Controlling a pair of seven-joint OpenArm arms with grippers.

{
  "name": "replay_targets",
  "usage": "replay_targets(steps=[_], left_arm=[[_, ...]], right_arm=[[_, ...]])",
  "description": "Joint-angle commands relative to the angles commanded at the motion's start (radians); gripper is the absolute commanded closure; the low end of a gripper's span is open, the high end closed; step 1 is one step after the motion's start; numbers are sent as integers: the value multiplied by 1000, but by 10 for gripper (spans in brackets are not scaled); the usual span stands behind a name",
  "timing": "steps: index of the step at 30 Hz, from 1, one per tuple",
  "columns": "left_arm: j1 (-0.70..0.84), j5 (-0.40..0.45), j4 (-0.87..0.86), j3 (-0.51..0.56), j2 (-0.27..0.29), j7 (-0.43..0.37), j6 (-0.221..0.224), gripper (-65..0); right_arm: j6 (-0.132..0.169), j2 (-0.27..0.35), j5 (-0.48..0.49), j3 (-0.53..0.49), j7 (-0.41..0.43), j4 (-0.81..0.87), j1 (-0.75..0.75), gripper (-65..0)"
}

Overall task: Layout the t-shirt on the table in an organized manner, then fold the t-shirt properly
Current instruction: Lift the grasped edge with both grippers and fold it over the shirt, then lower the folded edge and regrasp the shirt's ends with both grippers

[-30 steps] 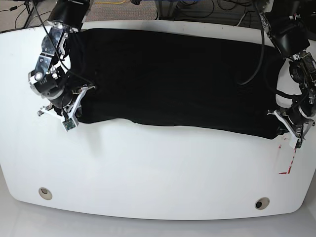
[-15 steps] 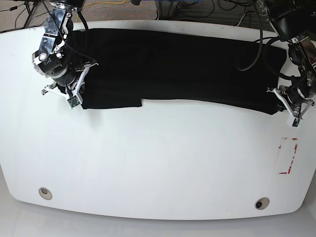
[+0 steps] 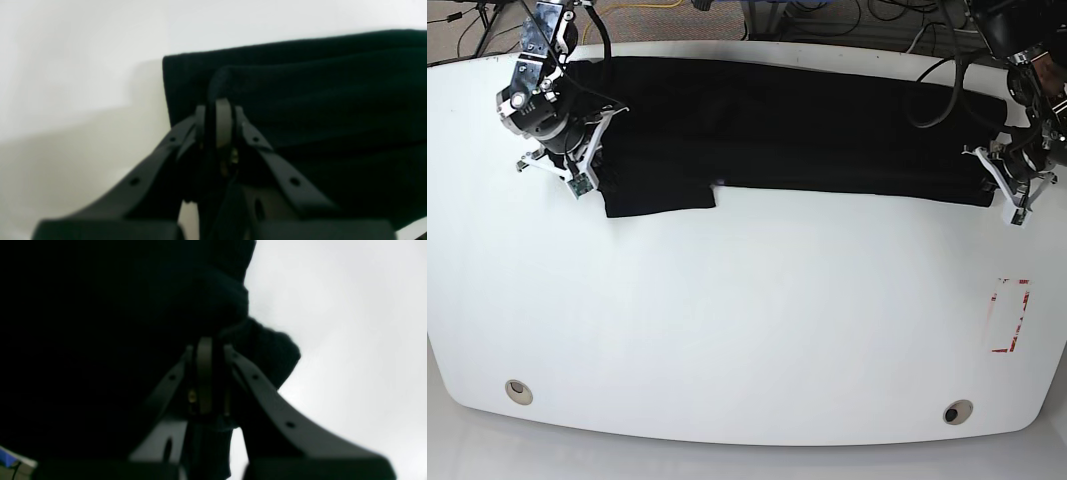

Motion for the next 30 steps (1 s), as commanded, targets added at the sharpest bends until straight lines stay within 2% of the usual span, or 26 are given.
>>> replay_targets(steps=[7,9,13,14,15,17,20,24,28,30], left_arm=[[9,6,0,5,-2,0,0,-14],[14,6,0,6,-2,0,0,-50],[14,6,0,8,-2,2,0,-182],[14,6,2,8,-2,3,0,-249],[14,6,2,6,-2,3,0,-275],[17,6,3,5,-2,3,0,-349],[29,6,25,2,-9,17,0,-375],[34,-2,101,-2,-28,64,0,-374],[26,-18,201,-23,-25,120,0,-374],[25,-60,259,-35,-21,147,0,-374]], right_arm=[[0,0,0,-2,0,0,-40,-10],[0,-2,-2,-3,0,0,-48,-35],[0,-2,-2,-2,0,3,-69,-174],[0,-2,-2,2,0,6,-72,-254],[0,-2,-2,2,0,6,-72,-279],[0,-2,-2,3,0,9,-74,-379],[0,-2,-2,11,0,32,-75,-450],[0,-21,0,48,0,54,-69,-452],[0,-51,0,92,3,57,-37,-420],[0,-74,0,121,3,54,-9,-393]])
